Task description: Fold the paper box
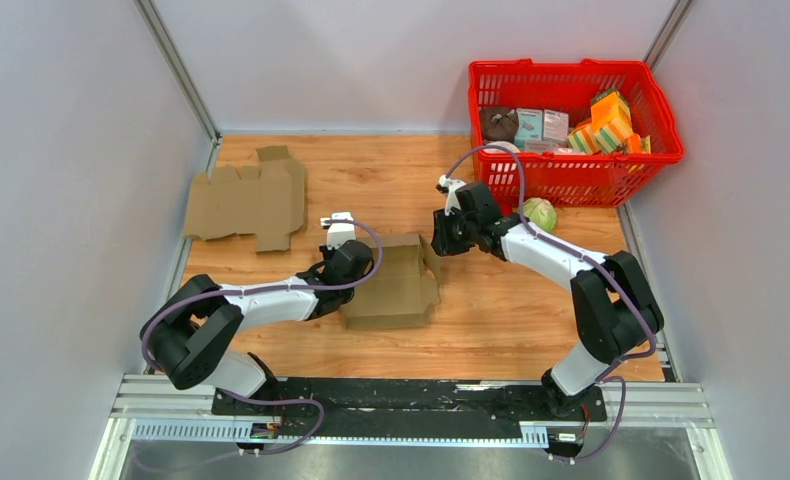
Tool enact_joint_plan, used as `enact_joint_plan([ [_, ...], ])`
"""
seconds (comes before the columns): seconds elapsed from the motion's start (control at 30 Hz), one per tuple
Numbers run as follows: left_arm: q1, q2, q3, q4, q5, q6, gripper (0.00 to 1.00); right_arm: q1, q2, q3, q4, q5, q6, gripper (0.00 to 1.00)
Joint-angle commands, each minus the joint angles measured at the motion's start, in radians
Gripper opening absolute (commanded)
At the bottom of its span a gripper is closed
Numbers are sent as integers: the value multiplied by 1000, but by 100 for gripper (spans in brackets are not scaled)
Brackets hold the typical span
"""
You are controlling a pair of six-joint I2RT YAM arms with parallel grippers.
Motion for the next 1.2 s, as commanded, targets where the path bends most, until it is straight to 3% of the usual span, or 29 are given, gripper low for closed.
enact_joint_plan([
  [0.0,-6,16,6,-4,47,2,0,14,-9,3,59,-101,51,29],
  [0.13,-6,11,6,-6,47,1,0,34,0,-4,57,-100,59,29],
  [0.3,-6,2,0,-15,38,4,0,-21,-77,-22,-91,245,167,42],
  [0.37,-6,2,-10,-6,38,2,0,-23,-136,-54,-88,230,172,47],
  [0.43,-6,8,-8,-4,39,-4,0,-17,-185,-137,-56,108,174,50],
  [0.63,-6,22,-5,2,50,-13,0,27,-269,-347,166,-25,204,54],
  [0.87,-6,11,-4,-9,44,-5,0,69,-170,-300,203,49,175,58],
  [1.17,-6,8,-7,-9,39,-5,0,89,-63,-231,174,201,112,56],
])
